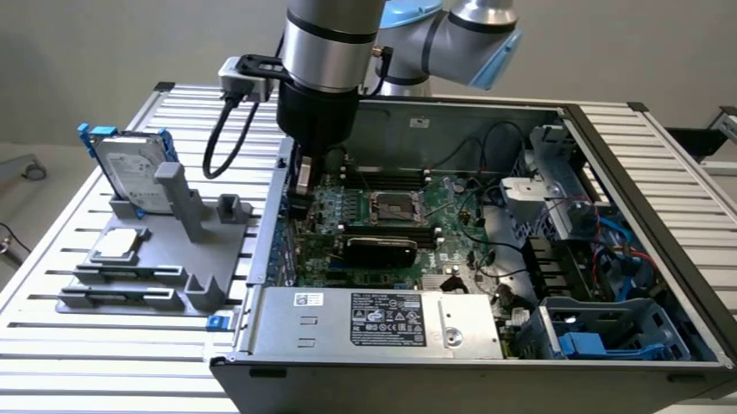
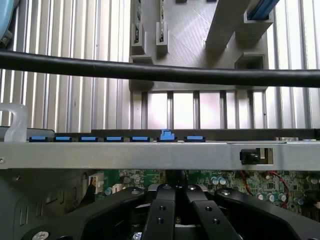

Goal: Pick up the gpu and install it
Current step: 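Press down on the gpu until it lock into place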

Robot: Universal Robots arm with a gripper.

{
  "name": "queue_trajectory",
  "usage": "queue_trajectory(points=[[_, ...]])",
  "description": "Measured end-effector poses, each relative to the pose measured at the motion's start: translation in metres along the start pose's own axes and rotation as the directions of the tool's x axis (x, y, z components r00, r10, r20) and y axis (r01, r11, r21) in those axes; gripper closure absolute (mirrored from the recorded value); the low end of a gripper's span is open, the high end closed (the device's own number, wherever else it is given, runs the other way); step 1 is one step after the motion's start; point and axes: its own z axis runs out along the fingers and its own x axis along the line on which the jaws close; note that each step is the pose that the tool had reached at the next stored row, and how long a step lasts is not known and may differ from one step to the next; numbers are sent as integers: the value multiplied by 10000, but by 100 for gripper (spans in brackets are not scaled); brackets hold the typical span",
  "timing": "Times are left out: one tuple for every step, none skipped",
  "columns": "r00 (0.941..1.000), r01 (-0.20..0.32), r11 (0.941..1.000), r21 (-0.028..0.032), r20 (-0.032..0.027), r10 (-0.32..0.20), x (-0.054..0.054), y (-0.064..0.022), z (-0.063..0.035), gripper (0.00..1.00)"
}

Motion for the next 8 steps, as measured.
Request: queue_trajectory(points=[[10000,-1,10000,-1,-7,1,0,0,1,89],[10000,-3,10000,-2,-14,3,0,0,1,89],[10000,-4,10000,-3,-22,4,0,0,2,89],[10000,-5,10000,-4,-28,5,0,-1,4,89],[10000,-6,10000,-4,-34,6,0,-1,6,89],[10000,-7,10000,-3,-37,7,-1,-2,11,89],[10000,-9,10000,-3,-44,9,-1,-2,13,89],[10000,-10,10000,-4,-49,10,-1,-3,17,89]])
